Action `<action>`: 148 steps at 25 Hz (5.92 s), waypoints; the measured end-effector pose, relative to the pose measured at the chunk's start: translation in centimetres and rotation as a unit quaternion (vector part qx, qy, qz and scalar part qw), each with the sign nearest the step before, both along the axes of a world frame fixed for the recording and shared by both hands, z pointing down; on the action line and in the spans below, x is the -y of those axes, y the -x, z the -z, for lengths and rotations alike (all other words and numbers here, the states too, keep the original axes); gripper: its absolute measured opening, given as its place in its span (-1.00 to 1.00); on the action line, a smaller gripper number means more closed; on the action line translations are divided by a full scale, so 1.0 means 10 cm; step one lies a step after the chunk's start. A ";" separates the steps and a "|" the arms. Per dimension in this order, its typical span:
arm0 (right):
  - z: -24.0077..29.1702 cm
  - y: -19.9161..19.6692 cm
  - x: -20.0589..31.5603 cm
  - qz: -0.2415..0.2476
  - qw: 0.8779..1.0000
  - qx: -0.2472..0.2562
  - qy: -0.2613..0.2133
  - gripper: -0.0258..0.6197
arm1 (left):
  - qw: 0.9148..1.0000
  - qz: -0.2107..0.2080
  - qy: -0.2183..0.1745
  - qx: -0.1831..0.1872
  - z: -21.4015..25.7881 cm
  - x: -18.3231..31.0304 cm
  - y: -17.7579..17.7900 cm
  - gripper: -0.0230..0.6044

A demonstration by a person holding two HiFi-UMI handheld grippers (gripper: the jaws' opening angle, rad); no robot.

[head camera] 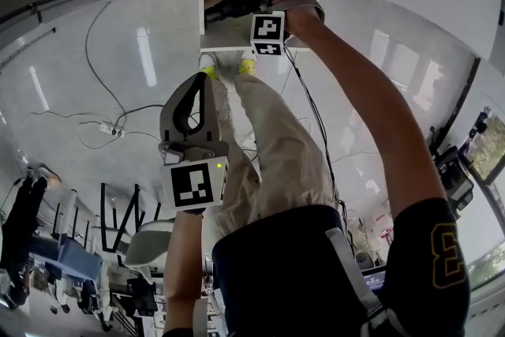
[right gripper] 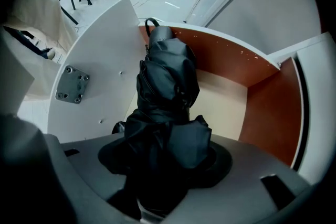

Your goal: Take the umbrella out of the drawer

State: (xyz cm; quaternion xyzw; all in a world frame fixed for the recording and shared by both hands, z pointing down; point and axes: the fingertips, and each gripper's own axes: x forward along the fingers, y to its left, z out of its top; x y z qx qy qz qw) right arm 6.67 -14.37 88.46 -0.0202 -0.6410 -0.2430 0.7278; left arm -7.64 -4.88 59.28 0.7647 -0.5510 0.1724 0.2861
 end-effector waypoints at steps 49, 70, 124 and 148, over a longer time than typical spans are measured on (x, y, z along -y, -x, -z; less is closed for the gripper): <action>2.20 -0.52 -0.46 -0.131 0.984 0.119 -0.025 -0.08 | 0.992 -0.108 -0.071 0.014 1.07 0.10 -0.78 -0.87; 3.27 -0.42 -0.38 -0.165 0.973 0.148 -0.061 -0.08 | 0.985 -0.105 -0.132 0.023 1.97 0.40 -0.76 -0.87; 5.71 -1.00 0.09 -0.483 0.758 0.412 -0.149 -0.08 | 0.955 -0.118 -0.269 0.040 3.67 1.05 -0.61 -0.87; 6.72 -1.11 -0.02 -0.487 0.583 0.630 -0.165 -0.07 | 0.945 -0.129 -0.297 0.032 3.96 0.94 -0.55 -0.87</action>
